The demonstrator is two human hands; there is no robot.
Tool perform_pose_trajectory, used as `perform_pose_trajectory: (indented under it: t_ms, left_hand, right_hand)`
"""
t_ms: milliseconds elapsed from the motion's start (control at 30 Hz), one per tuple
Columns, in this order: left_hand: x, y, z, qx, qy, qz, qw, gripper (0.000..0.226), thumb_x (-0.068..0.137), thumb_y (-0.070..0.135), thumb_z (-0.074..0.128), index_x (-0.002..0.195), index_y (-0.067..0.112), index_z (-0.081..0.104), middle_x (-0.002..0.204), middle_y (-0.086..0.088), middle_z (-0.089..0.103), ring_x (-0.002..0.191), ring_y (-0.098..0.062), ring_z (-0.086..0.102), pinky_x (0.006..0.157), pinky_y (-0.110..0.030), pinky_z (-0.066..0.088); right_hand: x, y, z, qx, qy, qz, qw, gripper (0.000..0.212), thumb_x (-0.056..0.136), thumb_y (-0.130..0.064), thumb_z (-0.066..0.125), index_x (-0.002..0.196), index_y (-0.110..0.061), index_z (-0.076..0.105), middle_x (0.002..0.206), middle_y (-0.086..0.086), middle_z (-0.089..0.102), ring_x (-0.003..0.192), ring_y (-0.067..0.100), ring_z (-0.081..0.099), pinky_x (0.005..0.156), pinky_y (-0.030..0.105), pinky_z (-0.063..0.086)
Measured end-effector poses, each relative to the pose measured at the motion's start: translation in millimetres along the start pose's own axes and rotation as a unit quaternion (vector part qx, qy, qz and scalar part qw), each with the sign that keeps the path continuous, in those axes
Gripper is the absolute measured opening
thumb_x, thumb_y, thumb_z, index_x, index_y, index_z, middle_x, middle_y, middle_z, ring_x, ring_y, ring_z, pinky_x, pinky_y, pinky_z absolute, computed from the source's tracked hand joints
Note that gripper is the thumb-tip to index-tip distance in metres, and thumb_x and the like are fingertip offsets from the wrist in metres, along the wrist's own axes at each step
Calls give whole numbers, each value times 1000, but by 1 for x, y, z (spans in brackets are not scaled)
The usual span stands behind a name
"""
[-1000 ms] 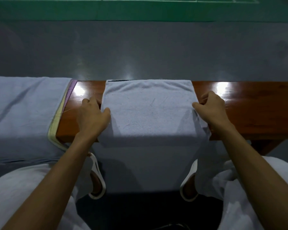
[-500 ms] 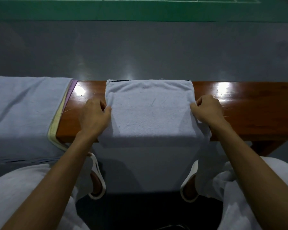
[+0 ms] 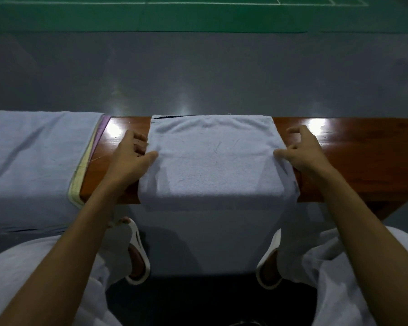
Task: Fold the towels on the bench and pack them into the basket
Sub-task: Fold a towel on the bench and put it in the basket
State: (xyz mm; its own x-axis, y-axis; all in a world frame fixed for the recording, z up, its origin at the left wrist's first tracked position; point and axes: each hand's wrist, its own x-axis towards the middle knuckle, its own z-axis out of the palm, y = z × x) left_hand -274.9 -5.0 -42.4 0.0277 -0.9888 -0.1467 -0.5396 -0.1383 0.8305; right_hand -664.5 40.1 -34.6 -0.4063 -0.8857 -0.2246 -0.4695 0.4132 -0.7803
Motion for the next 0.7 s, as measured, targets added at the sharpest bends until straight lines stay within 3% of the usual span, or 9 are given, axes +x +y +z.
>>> perform_pose_trajectory:
  t_ms: [67, 200, 333, 433, 700]
  left_hand:
    - [0, -1, -7, -13, -48, 7, 999, 41, 95, 23, 72, 129, 33, 53, 119, -2, 64, 103, -20, 64, 82, -38, 57]
    - [-1, -5, -11, -3, -97, 51, 994, 40, 98, 16, 67, 133, 34, 63, 127, -2, 66, 109, -14, 62, 79, -25, 52]
    - [1, -10, -13, -13, -56, 47, 997, 33, 92, 15, 75, 122, 29, 73, 120, 3, 72, 109, -14, 67, 96, -40, 58]
    - [6, -15, -17, -10, -25, 43, 999, 31, 90, 16, 79, 119, 26, 75, 110, 4, 76, 103, -14, 71, 95, -44, 59]
    - [8, -17, -18, 24, 7, 57, 998, 29, 92, 23, 76, 121, 21, 75, 110, 4, 77, 101, -13, 72, 90, -44, 61]
  right_hand:
    - [-4, -1, -4, 19, -22, -27, 999, 67, 87, -10, 79, 143, -27, 46, 117, -1, 57, 98, 17, 60, 75, 30, 50]
    - [-7, 3, -4, 12, -52, -72, 996, 53, 89, -4, 75, 136, -27, 61, 126, 2, 60, 112, 25, 59, 83, 30, 53]
    - [-8, 6, -5, 16, -17, -86, 996, 37, 89, -5, 76, 124, -18, 71, 121, 3, 64, 111, 24, 61, 84, 27, 55]
    - [-8, 8, -6, 17, 13, -98, 995, 33, 88, -9, 78, 120, -17, 73, 117, -1, 66, 106, 19, 63, 84, 27, 55]
    - [-9, 12, -5, 52, 41, -93, 994, 26, 87, -11, 79, 112, -15, 75, 110, -1, 71, 103, 19, 68, 88, 38, 61]
